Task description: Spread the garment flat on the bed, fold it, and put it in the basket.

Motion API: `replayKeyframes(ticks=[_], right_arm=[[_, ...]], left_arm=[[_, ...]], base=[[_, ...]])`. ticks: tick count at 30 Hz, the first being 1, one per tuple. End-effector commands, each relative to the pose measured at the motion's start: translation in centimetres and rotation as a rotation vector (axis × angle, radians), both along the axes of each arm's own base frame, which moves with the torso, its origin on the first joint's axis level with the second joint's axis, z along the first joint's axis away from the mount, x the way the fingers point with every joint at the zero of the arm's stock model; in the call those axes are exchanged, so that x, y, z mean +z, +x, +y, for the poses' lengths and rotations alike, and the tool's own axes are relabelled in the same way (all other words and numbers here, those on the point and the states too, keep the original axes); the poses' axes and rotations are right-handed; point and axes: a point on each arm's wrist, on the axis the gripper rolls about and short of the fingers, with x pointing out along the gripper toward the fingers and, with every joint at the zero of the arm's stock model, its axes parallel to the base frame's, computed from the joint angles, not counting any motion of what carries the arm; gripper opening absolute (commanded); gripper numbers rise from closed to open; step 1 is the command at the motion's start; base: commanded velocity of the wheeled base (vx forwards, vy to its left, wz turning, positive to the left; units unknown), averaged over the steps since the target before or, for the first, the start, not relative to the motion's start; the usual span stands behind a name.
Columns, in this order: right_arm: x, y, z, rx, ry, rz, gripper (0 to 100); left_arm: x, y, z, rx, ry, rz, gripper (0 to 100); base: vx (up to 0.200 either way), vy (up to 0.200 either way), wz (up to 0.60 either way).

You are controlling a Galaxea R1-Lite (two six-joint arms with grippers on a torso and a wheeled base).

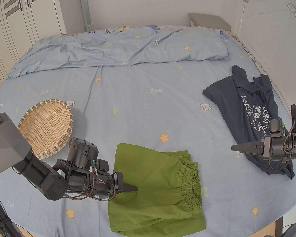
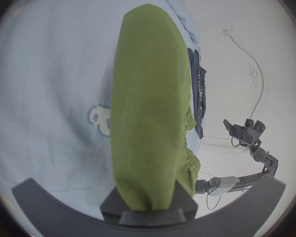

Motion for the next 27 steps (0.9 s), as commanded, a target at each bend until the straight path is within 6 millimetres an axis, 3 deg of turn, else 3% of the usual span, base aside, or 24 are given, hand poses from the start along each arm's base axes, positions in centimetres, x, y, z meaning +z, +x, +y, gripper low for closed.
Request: replayKeyframes(ticks=[1, 6, 16, 27], right_arm=[[0.0, 0.0, 0.0, 0.001, 0.000, 0.001, 100], [0.0, 0.0, 0.2, 0.009, 0.000, 0.003, 100], [-0.1, -0.1, 0.3, 0.015, -0.001, 0.011, 100], [-0.2, -0.1, 0.3, 0.016, -0.003, 0.012, 100]], left_arm=[[1.5, -0.1, 0.7, 0.017, -0.021, -0.051, 0], [3.0, -0.1, 1.1, 0.028, -0.042, -0.098, 0], [3.1, -0.1, 1.1, 0.003, -0.028, -0.132, 0], [3.9, 0.1, 1.1, 0.004, -0.044, -0.156, 0]], base=[[0.000, 0.000, 0.00], [0.000, 0.000, 0.00], [0.000, 0.000, 0.00], [0.000, 0.200, 0.00]])
